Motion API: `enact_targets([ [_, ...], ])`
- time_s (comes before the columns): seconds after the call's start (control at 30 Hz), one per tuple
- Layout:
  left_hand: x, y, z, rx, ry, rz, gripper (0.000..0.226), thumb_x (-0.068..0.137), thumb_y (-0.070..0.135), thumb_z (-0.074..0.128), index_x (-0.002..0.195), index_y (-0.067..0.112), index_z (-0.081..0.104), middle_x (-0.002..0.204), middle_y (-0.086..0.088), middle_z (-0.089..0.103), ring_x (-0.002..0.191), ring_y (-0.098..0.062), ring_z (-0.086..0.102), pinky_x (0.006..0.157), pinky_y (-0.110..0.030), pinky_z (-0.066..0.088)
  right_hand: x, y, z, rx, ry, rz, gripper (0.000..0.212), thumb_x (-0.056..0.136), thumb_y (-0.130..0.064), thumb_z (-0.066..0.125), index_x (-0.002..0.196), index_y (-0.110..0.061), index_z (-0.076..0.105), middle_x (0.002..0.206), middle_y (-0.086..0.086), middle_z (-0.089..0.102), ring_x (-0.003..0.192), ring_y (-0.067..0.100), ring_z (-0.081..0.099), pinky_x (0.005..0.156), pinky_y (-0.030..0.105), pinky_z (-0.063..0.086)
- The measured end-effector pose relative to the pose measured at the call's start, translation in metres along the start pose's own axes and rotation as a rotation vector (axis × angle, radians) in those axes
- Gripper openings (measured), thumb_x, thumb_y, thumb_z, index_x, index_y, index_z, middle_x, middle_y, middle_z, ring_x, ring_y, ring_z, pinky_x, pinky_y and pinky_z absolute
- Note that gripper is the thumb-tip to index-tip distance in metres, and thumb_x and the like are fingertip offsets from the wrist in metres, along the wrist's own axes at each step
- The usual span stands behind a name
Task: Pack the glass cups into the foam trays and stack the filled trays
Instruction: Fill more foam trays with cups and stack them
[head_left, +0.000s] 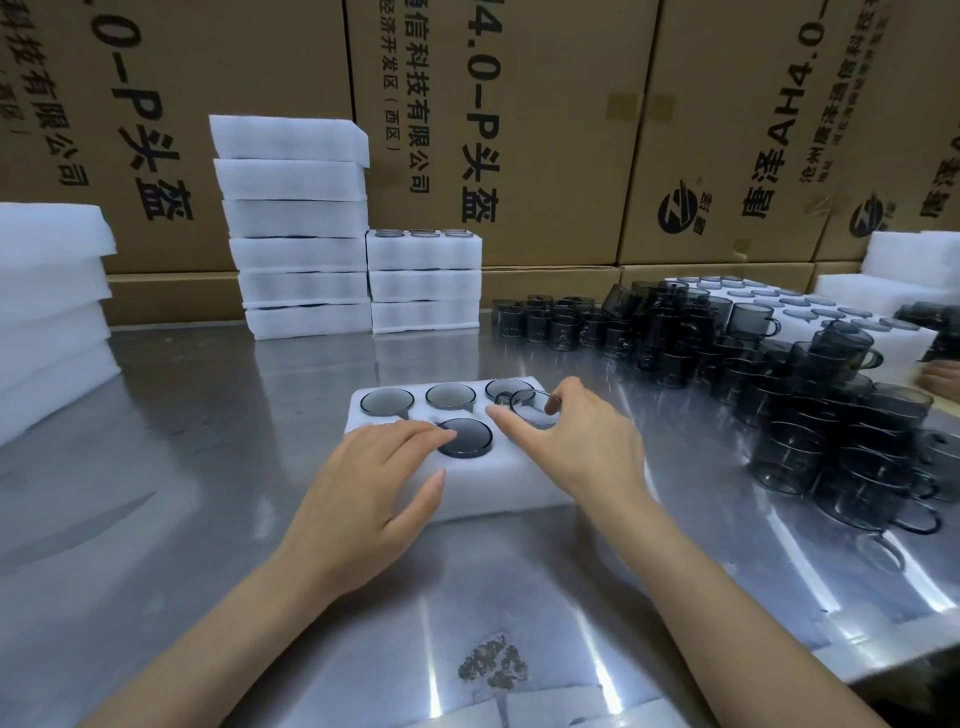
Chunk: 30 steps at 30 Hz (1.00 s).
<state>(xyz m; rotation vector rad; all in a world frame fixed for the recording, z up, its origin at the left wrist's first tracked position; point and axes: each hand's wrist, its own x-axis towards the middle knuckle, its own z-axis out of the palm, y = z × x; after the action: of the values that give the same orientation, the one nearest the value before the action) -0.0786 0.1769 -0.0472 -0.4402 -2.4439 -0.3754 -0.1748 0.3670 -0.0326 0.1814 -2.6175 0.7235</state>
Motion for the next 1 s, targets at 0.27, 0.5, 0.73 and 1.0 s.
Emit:
enact_targets([
  [0.27,0.016,0.020,0.003,-0.003,-0.019,0.027,0.050,0.091,0.041,0.035,0.132,0.019,0.054,0.133,0.008,0.054,0.121,-0.009,0.046,0.108,-0.039,0.033,0.004,0.012,-0.010,0.327,0.091,-0.156,0.054,0.089,-0.065,0.027,0.121,-0.033,0.056,0.118,-0.016,0.054,0.114,0.009,0.043,0.085,0.026,0.031],
  [0.5,0.040,0.040,0.029,0.082,-0.202,0.040,0.065,0.090,0.054,0.018,0.148,0.027,0.028,0.153,0.014,0.028,0.140,-0.006,0.024,0.114,-0.024,0.008,0.002,0.012,-0.003,0.306,-0.187,-0.236,0.042,0.103,-0.037,0.025,0.132,-0.031,0.055,0.139,-0.016,0.049,0.130,0.001,0.037,0.098,0.014,0.023],
  [0.73,0.030,0.041,0.037,0.121,-0.215,0.032,0.071,0.084,0.051,0.017,0.143,0.019,0.039,0.147,0.006,0.041,0.136,-0.013,0.038,0.114,-0.031,0.020,-0.001,0.011,0.000,0.006,-0.379,-0.287,0.048,0.102,-0.031,0.016,0.149,-0.028,0.026,0.156,-0.015,0.019,0.144,0.006,0.011,0.117,0.036,0.014],
  [1.0,0.020,0.038,0.036,0.095,-0.160,0.049,0.065,0.090,0.050,0.022,0.146,0.020,0.033,0.153,0.007,0.029,0.141,-0.010,0.029,0.115,-0.027,0.004,-0.007,0.015,0.011,0.403,-0.154,-0.169,0.042,0.100,-0.041,0.029,0.130,-0.024,0.053,0.137,-0.010,0.052,0.133,0.012,0.037,0.103,0.029,0.030],
])
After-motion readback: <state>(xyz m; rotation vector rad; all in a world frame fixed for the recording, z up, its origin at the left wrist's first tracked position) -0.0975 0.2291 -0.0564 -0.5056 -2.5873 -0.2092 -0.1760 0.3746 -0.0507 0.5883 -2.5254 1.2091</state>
